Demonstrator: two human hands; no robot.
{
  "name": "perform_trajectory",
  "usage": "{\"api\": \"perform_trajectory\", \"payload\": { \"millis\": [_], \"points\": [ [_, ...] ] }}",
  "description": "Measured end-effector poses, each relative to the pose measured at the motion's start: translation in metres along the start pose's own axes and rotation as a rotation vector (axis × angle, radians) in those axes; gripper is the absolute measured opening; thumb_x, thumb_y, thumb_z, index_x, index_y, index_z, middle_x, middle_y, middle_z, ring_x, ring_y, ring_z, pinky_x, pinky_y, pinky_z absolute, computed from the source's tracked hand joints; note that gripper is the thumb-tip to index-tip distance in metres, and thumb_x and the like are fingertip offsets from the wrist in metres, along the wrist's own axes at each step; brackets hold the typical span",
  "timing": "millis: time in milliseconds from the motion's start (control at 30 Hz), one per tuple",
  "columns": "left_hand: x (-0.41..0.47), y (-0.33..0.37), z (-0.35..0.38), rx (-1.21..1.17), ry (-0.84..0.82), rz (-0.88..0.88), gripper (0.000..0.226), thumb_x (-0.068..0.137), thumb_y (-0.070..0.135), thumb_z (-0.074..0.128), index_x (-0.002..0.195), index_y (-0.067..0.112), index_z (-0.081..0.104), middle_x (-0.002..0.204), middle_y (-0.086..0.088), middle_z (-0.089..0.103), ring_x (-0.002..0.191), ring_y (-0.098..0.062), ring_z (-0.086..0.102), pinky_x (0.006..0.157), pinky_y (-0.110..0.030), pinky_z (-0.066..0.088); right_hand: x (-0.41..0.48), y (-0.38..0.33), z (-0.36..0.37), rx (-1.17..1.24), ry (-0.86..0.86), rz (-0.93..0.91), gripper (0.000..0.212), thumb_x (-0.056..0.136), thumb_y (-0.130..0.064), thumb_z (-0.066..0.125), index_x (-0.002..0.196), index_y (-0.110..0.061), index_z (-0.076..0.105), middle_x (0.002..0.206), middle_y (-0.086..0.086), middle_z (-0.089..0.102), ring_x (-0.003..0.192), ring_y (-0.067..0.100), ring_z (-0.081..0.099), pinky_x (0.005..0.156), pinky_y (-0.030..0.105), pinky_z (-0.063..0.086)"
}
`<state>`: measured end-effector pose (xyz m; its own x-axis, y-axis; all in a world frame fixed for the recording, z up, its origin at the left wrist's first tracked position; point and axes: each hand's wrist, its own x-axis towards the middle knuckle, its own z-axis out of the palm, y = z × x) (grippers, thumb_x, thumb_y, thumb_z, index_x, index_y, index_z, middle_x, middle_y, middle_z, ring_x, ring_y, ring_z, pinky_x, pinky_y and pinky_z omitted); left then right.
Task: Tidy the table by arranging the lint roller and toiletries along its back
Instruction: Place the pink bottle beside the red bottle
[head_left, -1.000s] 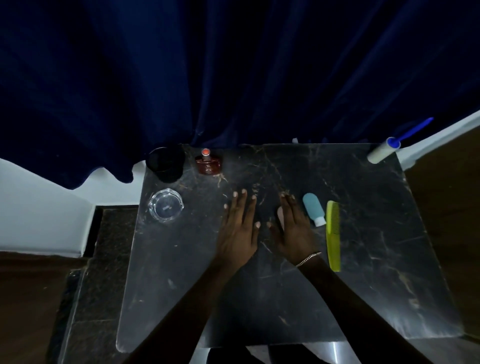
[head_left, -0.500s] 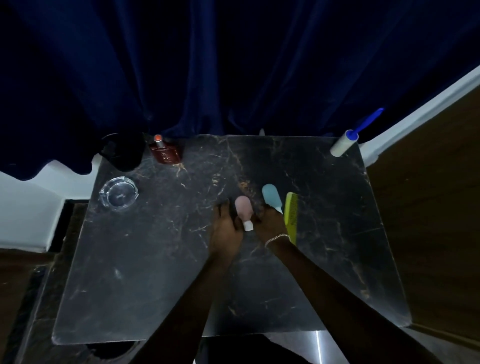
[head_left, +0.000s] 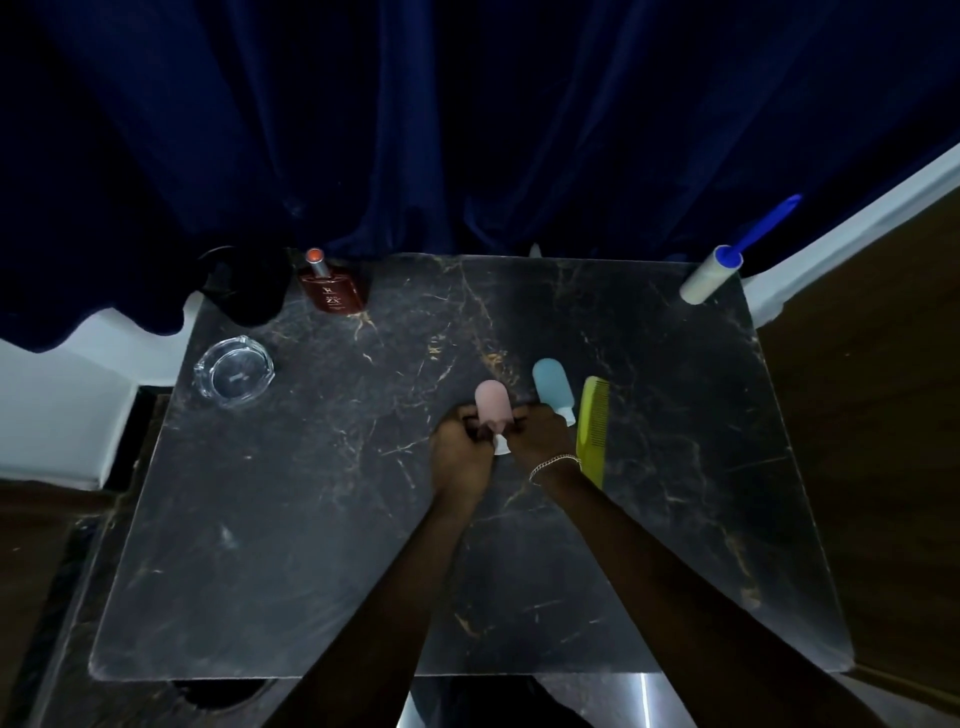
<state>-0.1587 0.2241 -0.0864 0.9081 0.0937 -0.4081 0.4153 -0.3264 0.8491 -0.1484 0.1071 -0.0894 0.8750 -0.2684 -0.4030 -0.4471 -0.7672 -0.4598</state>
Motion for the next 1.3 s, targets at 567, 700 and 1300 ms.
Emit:
{"api": "perform_trajectory", "payload": {
  "millis": [567, 700, 1300],
  "points": [
    [0.05, 0.036, -0.137, -0.076, 0.116, 0.059, 0.026, 0.09, 0.003, 0.068, 0.115, 0.008, 0.068, 0.104, -0.007, 0.076, 0.098, -0.024, 0.073, 0.091, -0.043, 0.06, 0.008, -0.145, 0.016, 0.383, 0.029, -0.153, 0.024, 0.08, -0.019, 0.079, 0.102, -0.008, 0.078, 0.096, 0.008, 0.079, 0.09, 0.018, 0.074, 0.072, 0.017, 0.051],
    [0.071, 0.041, -0.167, 0.05, 0.162, 0.141, 0.029, 0.088, 0.007, 0.071, 0.117, 0.008, 0.069, 0.105, -0.007, 0.077, 0.089, -0.014, 0.068, 0.066, -0.001, 0.043, 0.018, -0.181, 0.024, 0.4, 0.07, -0.192, 0.022, 0.077, -0.016, 0.082, 0.093, -0.004, 0.073, 0.092, 0.007, 0.076, 0.078, 0.013, 0.062, 0.055, -0.005, 0.037],
    [0.144, -0.014, -0.194, 0.234, 0.005, 0.266, 0.032, 0.097, 0.007, 0.054, 0.126, 0.018, 0.043, 0.111, -0.007, 0.072, 0.099, -0.03, 0.071, 0.071, -0.028, 0.044, 0.065, -0.205, 0.091, 0.299, 0.069, -0.212, 0.041, 0.088, -0.014, 0.071, 0.128, -0.015, 0.06, 0.116, 0.004, 0.073, 0.109, 0.021, 0.068, 0.084, 0.01, 0.041]
  ]
}}
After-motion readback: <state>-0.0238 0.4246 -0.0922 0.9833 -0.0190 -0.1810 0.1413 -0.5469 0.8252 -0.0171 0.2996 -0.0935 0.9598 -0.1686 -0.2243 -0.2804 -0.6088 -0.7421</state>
